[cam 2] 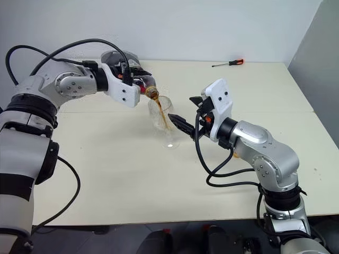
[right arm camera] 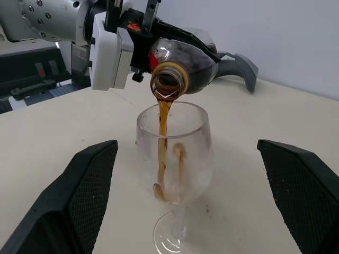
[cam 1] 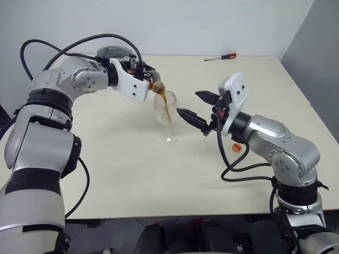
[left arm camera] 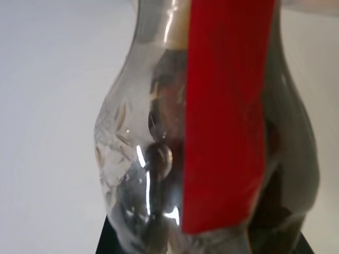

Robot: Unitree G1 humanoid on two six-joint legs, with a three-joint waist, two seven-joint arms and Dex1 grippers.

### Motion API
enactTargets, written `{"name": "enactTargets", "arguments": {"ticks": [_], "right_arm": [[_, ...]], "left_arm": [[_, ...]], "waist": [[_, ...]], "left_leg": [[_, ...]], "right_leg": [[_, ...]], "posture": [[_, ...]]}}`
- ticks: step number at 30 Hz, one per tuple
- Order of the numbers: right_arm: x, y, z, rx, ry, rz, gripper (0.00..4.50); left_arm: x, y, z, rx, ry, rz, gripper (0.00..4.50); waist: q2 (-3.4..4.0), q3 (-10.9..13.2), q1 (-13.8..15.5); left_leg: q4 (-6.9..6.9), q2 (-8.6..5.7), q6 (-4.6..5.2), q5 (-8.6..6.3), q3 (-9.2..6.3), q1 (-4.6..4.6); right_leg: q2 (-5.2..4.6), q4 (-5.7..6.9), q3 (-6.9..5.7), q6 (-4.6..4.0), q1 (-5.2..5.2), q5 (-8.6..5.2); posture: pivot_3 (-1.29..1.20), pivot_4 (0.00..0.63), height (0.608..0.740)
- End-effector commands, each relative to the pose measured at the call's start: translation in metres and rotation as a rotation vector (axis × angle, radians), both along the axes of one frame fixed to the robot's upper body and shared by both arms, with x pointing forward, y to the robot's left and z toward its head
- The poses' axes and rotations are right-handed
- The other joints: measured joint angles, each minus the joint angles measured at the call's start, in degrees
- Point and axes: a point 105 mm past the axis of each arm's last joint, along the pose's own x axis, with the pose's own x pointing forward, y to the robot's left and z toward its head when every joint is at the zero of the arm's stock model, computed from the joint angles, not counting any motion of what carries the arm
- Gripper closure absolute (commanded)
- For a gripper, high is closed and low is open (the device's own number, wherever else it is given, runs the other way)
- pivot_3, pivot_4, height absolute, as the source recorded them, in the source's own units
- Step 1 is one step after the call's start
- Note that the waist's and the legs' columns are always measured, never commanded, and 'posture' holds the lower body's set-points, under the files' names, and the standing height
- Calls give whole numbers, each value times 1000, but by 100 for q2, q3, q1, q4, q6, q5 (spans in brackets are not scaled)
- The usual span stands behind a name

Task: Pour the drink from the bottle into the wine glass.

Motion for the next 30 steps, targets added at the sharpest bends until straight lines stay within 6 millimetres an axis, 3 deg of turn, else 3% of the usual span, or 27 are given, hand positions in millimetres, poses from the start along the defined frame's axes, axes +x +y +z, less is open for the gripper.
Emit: {"name": "enactTargets", "arguments": {"ticks": [1,30], "right_arm": [[-7,2,11,19,-52,20,0],[-7,3,11,22,-51,22,0]], "left_arm": [[-3,0,28,-21,-90,-11,3468],[0,4,36,15,-144,19,3468]], "waist": [[0,0,0],[0,0,-1]], "left_leg": [[0,0,0,0,0,0],[0,0,-8,4,1,0]], "right_leg": [[0,0,0,0,0,0],[0,2,0,0,-1,0]], "posture": [[0,150,740],[0,150,740]]}}
